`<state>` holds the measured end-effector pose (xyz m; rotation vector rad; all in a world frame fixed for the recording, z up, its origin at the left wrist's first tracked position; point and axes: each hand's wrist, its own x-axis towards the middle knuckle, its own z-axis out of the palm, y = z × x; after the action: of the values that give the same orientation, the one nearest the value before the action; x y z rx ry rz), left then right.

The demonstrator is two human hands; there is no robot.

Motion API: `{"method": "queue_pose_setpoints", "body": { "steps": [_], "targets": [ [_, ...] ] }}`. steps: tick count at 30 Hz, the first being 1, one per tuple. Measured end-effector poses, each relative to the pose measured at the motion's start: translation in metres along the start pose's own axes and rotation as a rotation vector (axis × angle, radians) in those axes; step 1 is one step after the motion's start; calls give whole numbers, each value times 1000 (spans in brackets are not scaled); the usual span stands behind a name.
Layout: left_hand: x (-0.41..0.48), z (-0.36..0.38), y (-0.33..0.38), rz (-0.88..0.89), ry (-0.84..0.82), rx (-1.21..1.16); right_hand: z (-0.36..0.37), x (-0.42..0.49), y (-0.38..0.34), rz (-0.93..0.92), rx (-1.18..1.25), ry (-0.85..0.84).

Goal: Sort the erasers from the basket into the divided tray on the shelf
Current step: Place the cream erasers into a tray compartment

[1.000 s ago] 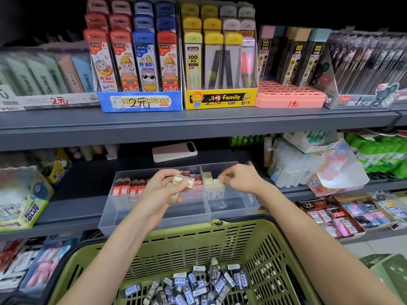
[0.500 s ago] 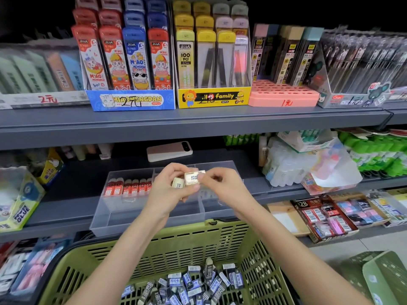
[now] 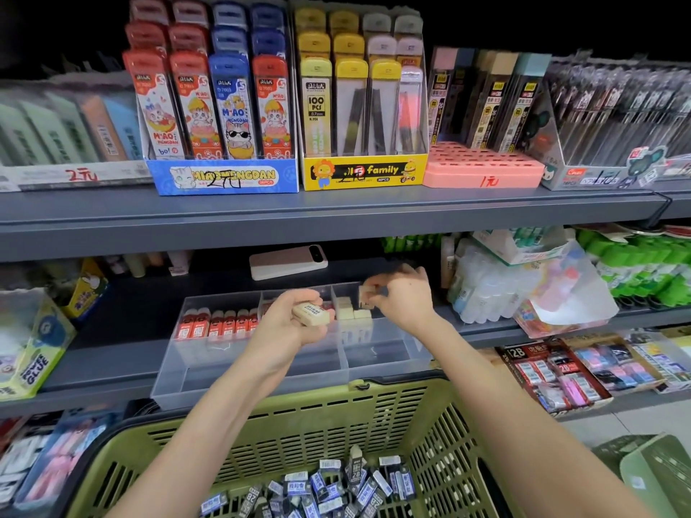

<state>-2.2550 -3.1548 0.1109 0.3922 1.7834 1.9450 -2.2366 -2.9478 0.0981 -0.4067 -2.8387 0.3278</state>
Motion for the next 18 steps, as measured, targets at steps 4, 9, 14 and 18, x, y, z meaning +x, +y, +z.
{"method": "queue_pose_setpoints", "body": {
  "steps": [4, 9, 14, 18],
  "targets": [
    [-1, -7, -4, 74, 40, 96, 10, 2, 1, -72, -47, -170],
    [-3, -11, -6, 136, 69, 279, 8, 6, 2, -105, -81, -277],
    [-2, -10, -10, 197, 83, 372, -3, -4, -9, -110, -151, -133],
    [0, -6, -13, 301, 118, 376, -22, -34, -39, -77, 230, 62]
  ]
}}
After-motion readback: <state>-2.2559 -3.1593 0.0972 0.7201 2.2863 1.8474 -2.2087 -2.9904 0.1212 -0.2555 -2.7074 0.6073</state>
